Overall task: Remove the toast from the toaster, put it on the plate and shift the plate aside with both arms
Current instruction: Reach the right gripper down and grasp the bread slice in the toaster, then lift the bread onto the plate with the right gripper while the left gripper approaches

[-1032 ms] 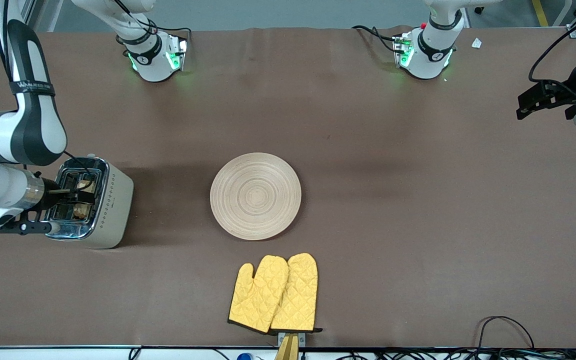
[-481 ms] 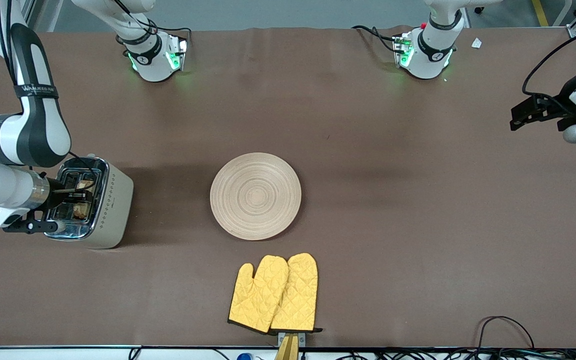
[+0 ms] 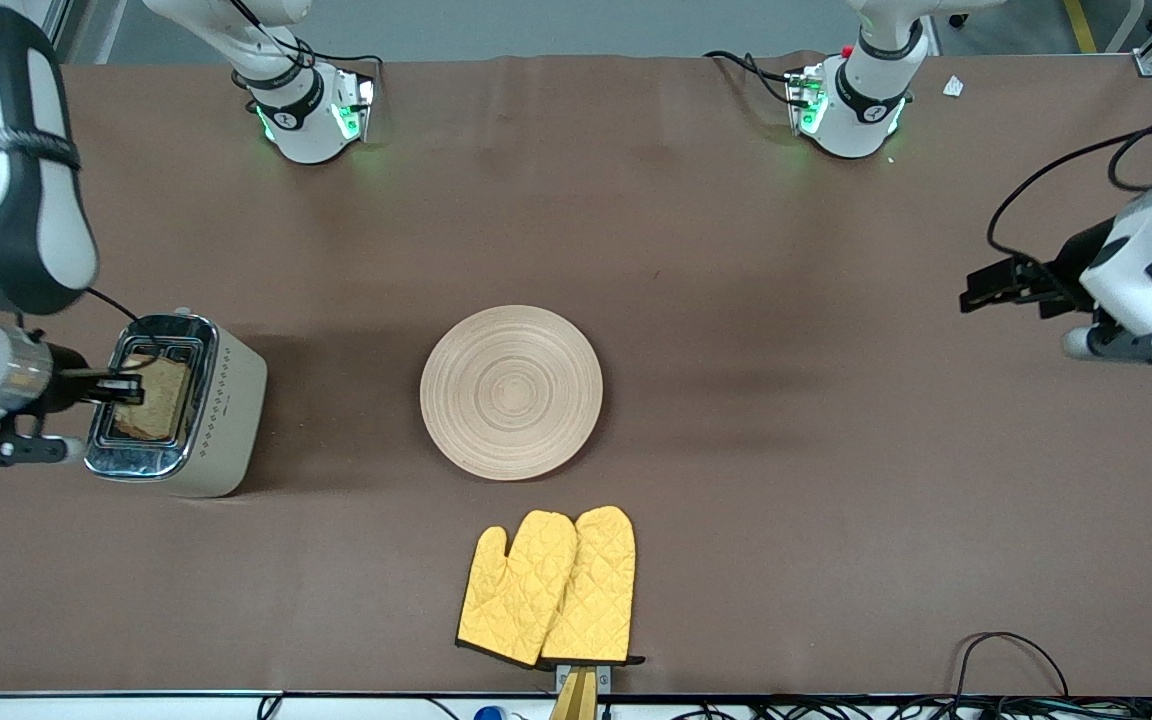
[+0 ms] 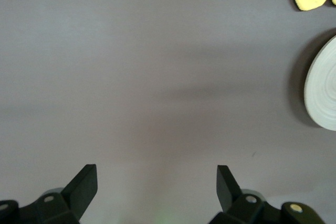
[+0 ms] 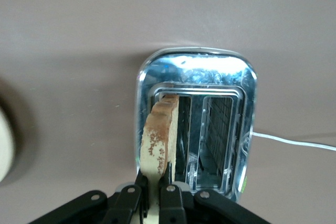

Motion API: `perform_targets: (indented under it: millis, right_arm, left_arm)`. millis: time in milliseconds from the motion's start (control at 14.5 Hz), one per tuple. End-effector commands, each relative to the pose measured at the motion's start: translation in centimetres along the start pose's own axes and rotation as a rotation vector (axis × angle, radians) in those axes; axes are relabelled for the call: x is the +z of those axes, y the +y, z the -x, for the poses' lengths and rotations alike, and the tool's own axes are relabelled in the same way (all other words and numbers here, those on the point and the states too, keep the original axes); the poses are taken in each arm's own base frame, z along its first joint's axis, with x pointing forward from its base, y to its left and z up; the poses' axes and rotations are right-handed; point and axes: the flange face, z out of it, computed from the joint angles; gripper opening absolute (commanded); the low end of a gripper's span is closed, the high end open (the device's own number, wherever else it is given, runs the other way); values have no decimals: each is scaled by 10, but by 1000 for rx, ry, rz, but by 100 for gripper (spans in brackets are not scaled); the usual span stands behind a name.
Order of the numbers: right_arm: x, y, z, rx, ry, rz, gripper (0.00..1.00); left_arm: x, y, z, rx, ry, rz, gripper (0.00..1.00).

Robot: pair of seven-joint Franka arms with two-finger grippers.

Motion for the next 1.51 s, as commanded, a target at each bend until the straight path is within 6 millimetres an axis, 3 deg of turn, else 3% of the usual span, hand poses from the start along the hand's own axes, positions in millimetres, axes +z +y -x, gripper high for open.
perform_targets:
  millis: [0, 138, 275, 344, 481, 619, 894, 1101, 1169, 1307, 1444]
  right_arm:
    - [-69, -42, 24, -49, 58, -6, 0]
    - [-78, -78, 29, -26, 77, -5, 0]
    - [-73, -116, 27, 0, 89, -76, 0]
    - [-66, -125, 24, 37, 90, -128, 0]
    - [-32, -147, 20, 76, 81, -208, 0]
    - [20, -172, 20, 103, 70, -299, 0]
    - [67, -291, 44, 99, 109, -324, 0]
    - [112, -373, 57, 90, 128, -332, 0]
    - [126, -390, 61, 105, 134, -336, 0]
    - [158, -399, 53, 123, 153, -336, 0]
    - [187, -386, 39, 138, 147, -316, 0]
  left_arm:
    - [22, 3, -22, 3, -7, 86, 100]
    - [46, 1, -37, -21, -29, 181, 100]
    - [69, 3, -52, -32, -37, 232, 100]
    - [80, 4, -59, -34, -38, 235, 100]
    - [109, 11, -71, -45, -65, 295, 100]
    - [133, 13, -80, -43, -88, 379, 100]
    - [176, 13, -100, 6, -68, 485, 100]
    - [212, 30, -113, 64, -38, 563, 100]
    - [224, 39, -115, 71, -38, 588, 100]
    - [247, 53, -120, 90, -34, 614, 100]
    - [263, 60, -123, 83, -28, 639, 99]
